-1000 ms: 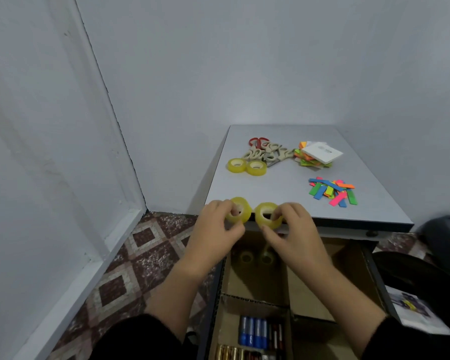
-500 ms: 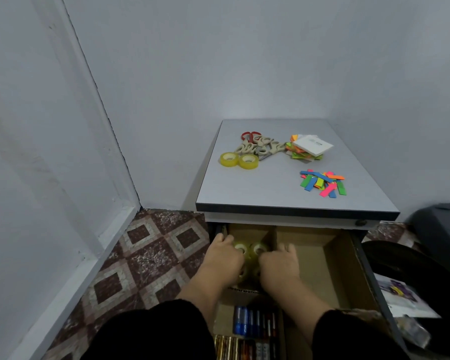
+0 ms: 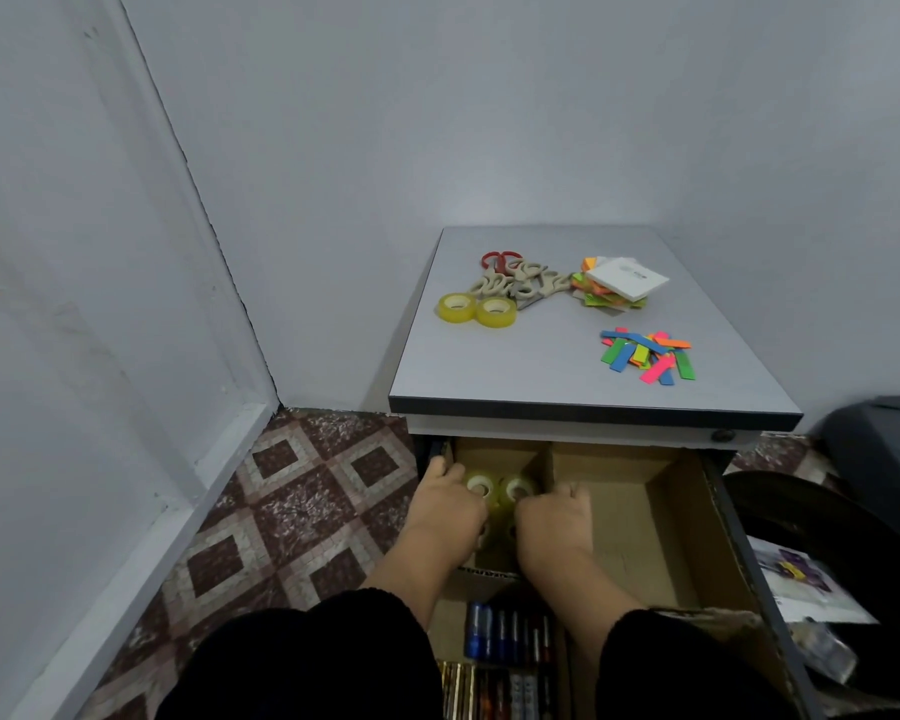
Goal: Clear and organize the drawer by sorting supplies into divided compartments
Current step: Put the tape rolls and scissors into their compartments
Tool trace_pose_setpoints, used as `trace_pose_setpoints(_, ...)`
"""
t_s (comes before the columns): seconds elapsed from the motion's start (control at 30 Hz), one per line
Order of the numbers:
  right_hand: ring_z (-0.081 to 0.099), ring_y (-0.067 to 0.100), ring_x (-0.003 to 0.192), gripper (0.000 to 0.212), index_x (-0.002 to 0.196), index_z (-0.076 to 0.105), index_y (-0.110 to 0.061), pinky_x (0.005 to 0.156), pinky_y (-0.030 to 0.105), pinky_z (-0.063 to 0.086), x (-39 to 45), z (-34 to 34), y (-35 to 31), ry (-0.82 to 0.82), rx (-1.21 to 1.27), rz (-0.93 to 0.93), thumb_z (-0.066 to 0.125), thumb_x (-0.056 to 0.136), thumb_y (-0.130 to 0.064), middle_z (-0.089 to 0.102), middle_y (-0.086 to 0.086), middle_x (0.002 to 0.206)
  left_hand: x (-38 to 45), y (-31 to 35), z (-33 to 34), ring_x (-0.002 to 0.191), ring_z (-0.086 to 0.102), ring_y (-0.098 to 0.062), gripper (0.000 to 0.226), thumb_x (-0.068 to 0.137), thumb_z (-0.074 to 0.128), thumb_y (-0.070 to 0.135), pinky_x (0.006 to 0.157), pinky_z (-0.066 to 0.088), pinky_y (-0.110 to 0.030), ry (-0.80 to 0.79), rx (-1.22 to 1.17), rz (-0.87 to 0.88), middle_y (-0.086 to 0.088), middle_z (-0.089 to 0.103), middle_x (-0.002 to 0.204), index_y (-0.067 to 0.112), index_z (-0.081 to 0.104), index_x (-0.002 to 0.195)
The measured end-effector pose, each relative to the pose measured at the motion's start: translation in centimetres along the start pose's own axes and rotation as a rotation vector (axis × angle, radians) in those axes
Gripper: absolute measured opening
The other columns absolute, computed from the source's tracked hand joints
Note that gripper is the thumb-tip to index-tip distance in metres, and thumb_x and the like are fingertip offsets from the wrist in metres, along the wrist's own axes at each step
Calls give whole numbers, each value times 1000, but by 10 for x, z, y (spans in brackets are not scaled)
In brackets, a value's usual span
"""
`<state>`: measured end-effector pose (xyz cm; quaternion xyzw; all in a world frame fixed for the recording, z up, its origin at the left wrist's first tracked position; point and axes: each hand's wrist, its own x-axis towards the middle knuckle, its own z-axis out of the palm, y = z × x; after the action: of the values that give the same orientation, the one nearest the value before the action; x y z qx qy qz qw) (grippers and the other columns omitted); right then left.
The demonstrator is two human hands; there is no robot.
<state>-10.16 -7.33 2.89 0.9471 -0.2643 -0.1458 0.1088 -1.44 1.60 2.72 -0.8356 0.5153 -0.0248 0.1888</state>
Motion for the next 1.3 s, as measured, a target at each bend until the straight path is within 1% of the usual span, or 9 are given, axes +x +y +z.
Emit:
trace_pose_setpoints(0.13, 45, 25, 121, 21, 110, 62, -23, 102, 42, 30, -5, 4, 3, 120, 189, 22, 54, 91, -28, 62, 2, 115, -2, 0, -2, 114, 41, -27, 17, 87, 57, 19, 101, 22, -43, 13, -25, -5, -6, 66, 101, 14, 68, 99)
trace_pose_setpoints(0.27, 51, 29, 122, 31, 107, 69, -26, 106, 55, 33, -19, 7, 6, 440, 373, 69, 73, 77, -35, 62, 3, 121, -12, 1, -5, 113, 44, -24, 18, 90, 51, 19, 101, 25, -42, 130, -135, -22, -3, 65, 105, 19, 66, 101)
trace_pose_setpoints(0.33, 58, 29, 112, 35, 101, 70, -24, 99, 53, 42, -19, 12, 8, 685, 453, 25, 80, 69, -34, 65, 5, 114, -19, -1, -4, 106, 51, -21, 20, 92, 47, 24, 95, 34, -38, 325, -222, -3, 2, 65, 104, 23, 65, 102)
trace_pose_setpoints(0.43, 49, 25, 121, 37, 119, 58, -18, 106, 43, 36, -13, 0, 18, 955, 577, -96, 54, 88, -39, 58, 7, 124, -23, -9, -9, 82, 54, -16, 18, 92, 49, 25, 73, 44, -30, 788, -393, 6, 3, 64, 89, 19, 66, 90)
trace_pose_setpoints(0.53, 48, 22, 125, 39, 129, 52, -12, 105, 38, 43, 3, -38, 31, 980, 712, -148, 50, 95, -31, 53, 9, 131, -14, -30, -37, 77, 52, -18, 16, 93, 50, 18, 68, 43, -30, 1045, -551, -121, -2, 60, 84, 10, 63, 89)
trace_pose_setpoints(0.7, 45, 21, 127, 61, 148, 24, -19, 102, 34, 42, 48, -101, 44, 528, 808, -87, 53, 95, -25, 40, 6, 144, 25, -71, -85, 92, 57, -22, 25, 100, 36, 20, 74, 46, -35, 642, -919, -508, -5, 60, 107, 13, 49, 121)
trace_pose_setpoints(0.8, 52, 29, 117, 65, 150, 17, -21, 91, 37, 45, 69, -118, 45, 412, 690, -41, 48, 94, -30, 45, 11, 137, 48, -87, -91, 90, 57, -28, 29, 102, 29, 19, 71, 45, -36, 507, -847, -538, -12, 62, 108, 11, 44, 125)
trace_pose_setpoints(1.1, 55, 28, 104, 57, 151, 18, -29, 69, 31, 35, 95, -118, 41, 430, 500, -11, 29, 96, -45, 49, 12, 123, 83, -102, -86, 96, 60, -28, 42, 100, 30, 30, 71, 44, -33, 483, -570, -472, -9, 65, 109, 30, 38, 142)
trace_pose_setpoints(1.3, 47, 20, 77, 35, 126, 44, -24, 61, 29, 35, 86, -114, 42, 532, 579, -4, 38, 96, -41, 47, 5, 107, 79, -103, -83, 80, 55, -24, 28, 99, 36, 33, 63, 42, -31, 540, -633, -428, -5, 59, 98, 23, 52, 120)
